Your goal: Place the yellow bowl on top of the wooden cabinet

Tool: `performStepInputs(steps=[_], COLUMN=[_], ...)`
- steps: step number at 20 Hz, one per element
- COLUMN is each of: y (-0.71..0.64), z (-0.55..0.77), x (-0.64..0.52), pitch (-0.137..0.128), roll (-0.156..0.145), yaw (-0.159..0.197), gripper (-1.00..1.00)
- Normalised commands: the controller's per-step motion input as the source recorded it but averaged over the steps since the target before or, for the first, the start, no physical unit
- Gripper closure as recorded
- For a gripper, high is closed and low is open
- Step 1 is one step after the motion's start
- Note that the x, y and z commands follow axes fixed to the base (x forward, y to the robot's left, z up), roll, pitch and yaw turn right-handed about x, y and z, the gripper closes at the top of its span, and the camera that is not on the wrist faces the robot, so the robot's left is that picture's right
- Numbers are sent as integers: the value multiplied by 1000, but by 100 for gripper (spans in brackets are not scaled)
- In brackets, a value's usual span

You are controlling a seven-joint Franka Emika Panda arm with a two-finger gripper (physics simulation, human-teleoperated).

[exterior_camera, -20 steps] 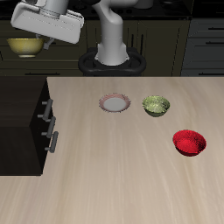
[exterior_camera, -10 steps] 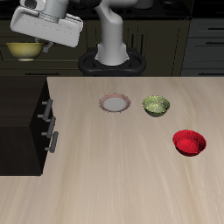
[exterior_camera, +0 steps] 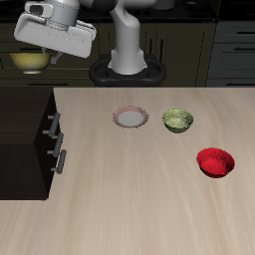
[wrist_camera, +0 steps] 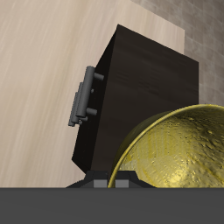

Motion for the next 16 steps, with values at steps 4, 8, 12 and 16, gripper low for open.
performStepInputs(steps=[4, 8, 12, 16], y=[44, -22, 50, -83], z=[-147, -184, -170, -151], x=[-21, -9, 15, 38], pitch=[3, 16, 11, 13], roll=[15, 1, -1, -14], yaw=[3, -25, 16, 5], gripper=[100, 100, 100, 100])
